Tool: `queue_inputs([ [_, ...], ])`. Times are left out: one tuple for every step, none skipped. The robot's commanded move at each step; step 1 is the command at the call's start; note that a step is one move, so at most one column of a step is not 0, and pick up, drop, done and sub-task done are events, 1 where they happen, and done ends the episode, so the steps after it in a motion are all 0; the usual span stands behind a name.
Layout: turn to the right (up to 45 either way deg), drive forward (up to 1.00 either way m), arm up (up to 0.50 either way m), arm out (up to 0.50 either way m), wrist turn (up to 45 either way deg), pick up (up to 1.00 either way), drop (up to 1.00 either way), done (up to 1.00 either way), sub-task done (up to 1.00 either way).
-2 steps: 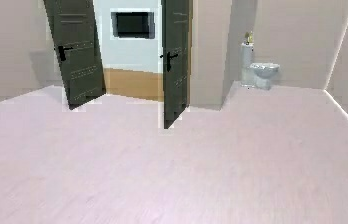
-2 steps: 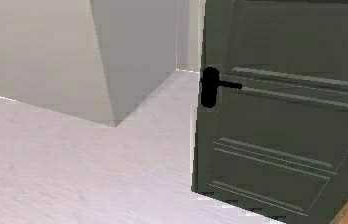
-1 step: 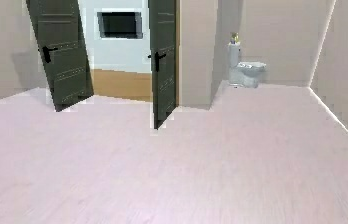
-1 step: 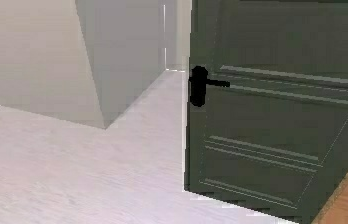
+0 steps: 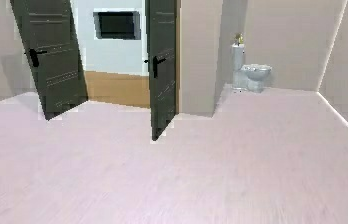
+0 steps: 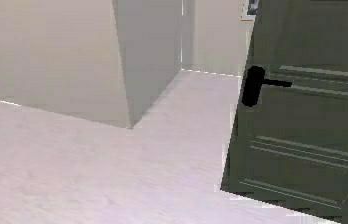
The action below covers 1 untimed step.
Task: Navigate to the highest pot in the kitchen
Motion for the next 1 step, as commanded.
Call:
queue_inputs([
  [-18.0,0.0,0.0,0.0,0.0,0.0,0.0,0.0,0.0],
])
